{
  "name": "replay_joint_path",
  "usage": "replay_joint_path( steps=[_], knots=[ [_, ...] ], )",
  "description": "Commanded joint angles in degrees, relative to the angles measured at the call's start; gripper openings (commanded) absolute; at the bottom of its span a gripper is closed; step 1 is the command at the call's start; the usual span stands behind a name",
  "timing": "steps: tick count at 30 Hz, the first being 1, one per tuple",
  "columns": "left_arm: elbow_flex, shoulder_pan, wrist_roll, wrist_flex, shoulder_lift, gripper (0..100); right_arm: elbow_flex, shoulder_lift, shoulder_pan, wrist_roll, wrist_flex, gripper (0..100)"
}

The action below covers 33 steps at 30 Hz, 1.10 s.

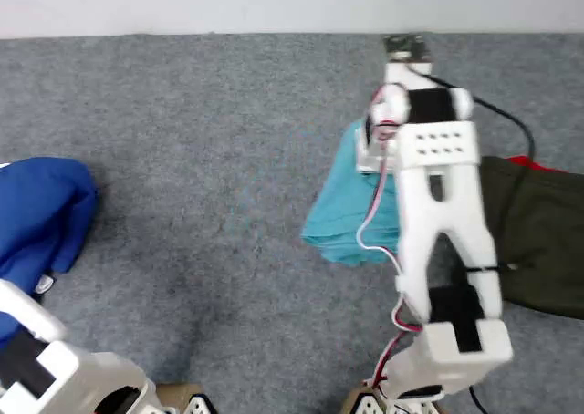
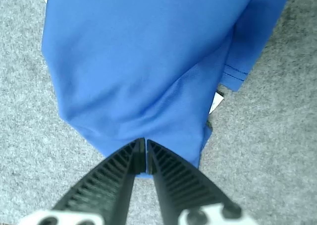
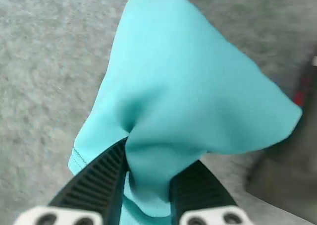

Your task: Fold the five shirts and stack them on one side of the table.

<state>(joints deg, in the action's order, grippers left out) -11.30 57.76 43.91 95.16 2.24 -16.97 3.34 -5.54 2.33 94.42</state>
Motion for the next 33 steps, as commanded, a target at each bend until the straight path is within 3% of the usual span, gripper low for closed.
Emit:
replay_joint_path(
  steps=[1,13,29,31,33],
  knots=[
    [-2.4,0.1,0.3,-0.1,-3.1,2,-0.9,-7.1,5.4,-6.0,2.9,0.9],
    [-2.4,0.1,0.3,-0.1,-3.1,2,-0.6,-10.0,24.9,-26.8,2.1,0.9],
    [-2.4,0.0,0.3,-0.1,-2.6,2,0.1,6.2,40.0,-39.4,-15.7,1.1],
    [-2.4,0.0,0.3,-0.1,-2.6,2,0.0,8.1,40.7,-40.5,-18.9,6.1],
    [-2.4,0.0,0.3,-0.1,-2.6,2,-0.6,8.9,40.9,-40.3,-20.4,17.5]
  ],
)
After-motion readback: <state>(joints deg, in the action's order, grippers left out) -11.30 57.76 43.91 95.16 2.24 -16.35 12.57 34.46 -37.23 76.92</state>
